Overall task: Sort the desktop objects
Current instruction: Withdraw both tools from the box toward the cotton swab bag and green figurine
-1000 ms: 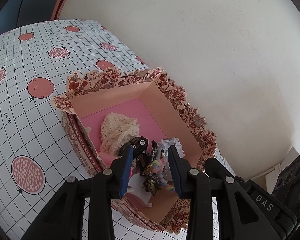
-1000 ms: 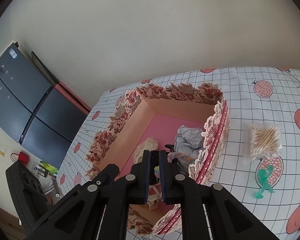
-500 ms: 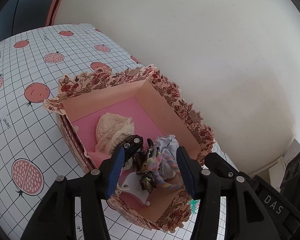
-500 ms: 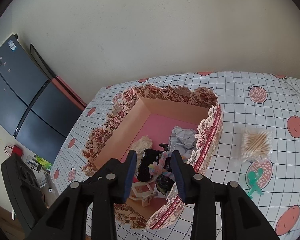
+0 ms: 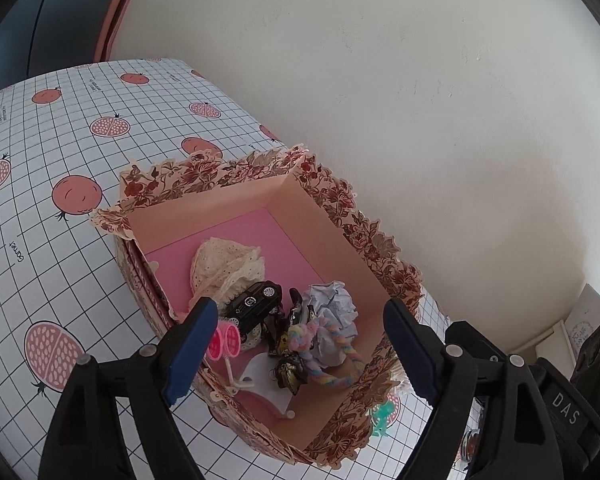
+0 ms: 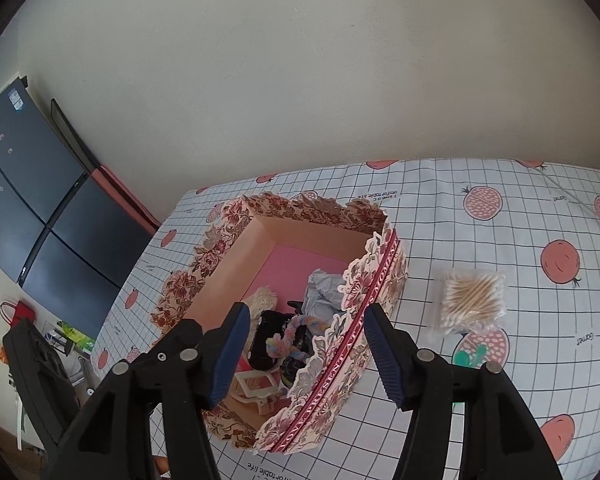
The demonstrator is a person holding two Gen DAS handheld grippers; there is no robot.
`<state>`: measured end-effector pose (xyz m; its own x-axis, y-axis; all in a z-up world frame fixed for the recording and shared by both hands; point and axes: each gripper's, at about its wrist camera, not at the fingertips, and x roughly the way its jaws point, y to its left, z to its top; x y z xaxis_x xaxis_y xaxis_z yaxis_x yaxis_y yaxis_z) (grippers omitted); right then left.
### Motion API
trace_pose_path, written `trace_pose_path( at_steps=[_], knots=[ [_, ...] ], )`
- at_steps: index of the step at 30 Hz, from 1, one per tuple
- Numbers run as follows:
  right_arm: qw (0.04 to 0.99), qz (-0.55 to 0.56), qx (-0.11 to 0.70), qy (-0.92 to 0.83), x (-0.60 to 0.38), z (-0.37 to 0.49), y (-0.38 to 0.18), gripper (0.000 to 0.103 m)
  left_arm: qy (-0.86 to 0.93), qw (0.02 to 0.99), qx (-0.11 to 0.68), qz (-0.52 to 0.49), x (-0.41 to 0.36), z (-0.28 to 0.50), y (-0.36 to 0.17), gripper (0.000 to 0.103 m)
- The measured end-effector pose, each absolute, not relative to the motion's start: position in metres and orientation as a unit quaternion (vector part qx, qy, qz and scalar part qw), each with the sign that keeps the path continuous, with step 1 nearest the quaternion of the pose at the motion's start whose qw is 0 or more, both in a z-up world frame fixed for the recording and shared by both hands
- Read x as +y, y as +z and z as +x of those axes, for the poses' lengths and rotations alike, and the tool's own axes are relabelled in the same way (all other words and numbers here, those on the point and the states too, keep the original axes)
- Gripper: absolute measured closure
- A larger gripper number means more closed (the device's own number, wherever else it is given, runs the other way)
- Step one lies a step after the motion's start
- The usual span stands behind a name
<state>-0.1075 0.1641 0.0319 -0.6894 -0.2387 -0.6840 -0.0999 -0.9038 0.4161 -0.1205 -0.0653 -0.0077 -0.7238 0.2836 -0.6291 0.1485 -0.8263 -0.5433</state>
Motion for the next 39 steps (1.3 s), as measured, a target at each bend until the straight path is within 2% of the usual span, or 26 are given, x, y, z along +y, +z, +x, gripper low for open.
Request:
trace_pose_path(
  at_steps=[3,10,15,20,25,28,39],
  knots=[
    [0.031,0.386,-0.217,-0.896,0.172,-0.103,0.037,0.037,0.885,0.036,-0.289,-0.363,-0.062,-0.119,-0.006,0.009],
    [0.024,0.379,-0.215,-0.9,0.187,-0.096,0.043,0.025,0.892,0.043,-0.279,-0.352,-0.057,-0.118,0.0,0.009],
    [0.016,0.373,-0.215,-0.902,0.198,-0.088,0.047,0.011,0.894,0.043,-0.275,-0.35,-0.053,-0.117,0.001,0.009],
    [0.012,0.362,-0.214,-0.907,0.209,-0.082,0.054,0.002,0.899,0.044,-0.262,-0.349,-0.045,-0.115,0.004,0.009],
    [0.005,0.353,-0.201,-0.914,0.217,-0.076,0.06,0.0,0.9,0.047,-0.252,-0.351,-0.036,-0.113,0.004,0.008],
    [0.004,0.348,-0.201,-0.916,0.222,-0.073,0.063,0.0,0.905,0.048,-0.245,-0.345,-0.031,-0.111,0.007,0.0],
    [-0.019,0.322,-0.195,-0.926,0.243,-0.059,0.073,0.0,0.924,0.072,-0.234,-0.294,-0.017,-0.098,0.023,0.0]
  ],
)
